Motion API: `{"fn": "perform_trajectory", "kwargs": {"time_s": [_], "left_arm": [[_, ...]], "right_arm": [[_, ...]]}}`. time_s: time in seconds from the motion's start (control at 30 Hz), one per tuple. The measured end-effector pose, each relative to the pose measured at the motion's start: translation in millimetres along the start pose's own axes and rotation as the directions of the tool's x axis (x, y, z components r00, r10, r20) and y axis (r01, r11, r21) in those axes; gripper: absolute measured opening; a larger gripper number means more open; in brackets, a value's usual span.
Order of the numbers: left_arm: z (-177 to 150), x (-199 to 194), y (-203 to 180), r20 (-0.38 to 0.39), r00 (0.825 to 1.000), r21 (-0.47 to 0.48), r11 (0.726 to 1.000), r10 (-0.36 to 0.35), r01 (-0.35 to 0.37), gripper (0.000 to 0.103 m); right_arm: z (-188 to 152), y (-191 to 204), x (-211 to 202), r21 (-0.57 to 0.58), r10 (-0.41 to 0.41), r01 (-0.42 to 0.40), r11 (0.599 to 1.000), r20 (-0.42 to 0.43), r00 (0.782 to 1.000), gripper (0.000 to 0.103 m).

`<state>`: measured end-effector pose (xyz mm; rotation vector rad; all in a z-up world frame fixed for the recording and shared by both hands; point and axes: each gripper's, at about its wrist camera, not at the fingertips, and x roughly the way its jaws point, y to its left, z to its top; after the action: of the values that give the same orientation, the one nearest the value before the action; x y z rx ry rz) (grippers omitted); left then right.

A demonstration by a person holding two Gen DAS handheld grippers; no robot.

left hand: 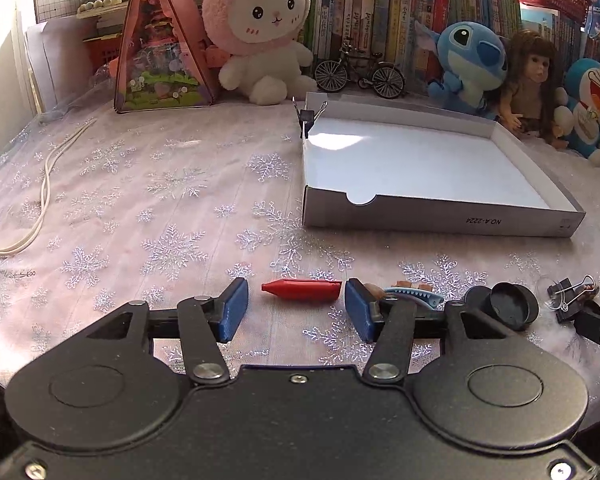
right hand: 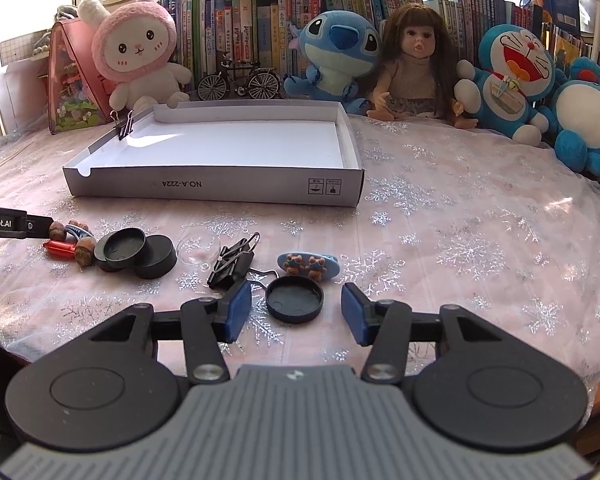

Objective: Organize rigid objects
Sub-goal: 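Close the left tool on the red crayon while the right tool grasps the small black lid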

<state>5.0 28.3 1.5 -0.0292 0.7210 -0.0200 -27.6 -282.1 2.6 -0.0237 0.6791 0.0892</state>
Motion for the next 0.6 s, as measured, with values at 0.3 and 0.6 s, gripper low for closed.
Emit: {"fn": "perform_trajectory", "kwargs": {"time_s": [0.3, 0.6], "left_arm": [[-3.1, 3.6, -7.7, 0.017, 1.000, 0.033, 0.999, 0.023, -0.024, 0.050], [-5.1, 2.6, -9.2, 0.032, 0.999, 0.055, 0.998, 0.038, -0.039, 0.043]], "right_arm": [[0.0, -0.4, 0.1, 0.003, -0.022, 0.022, 1.000, 0.006, 1.000, 0.058], [-2.0, 3.7, -4.4, -0.037, -0.042, 0.044, 0.998, 0.042, 0.998, 0.058]]}}
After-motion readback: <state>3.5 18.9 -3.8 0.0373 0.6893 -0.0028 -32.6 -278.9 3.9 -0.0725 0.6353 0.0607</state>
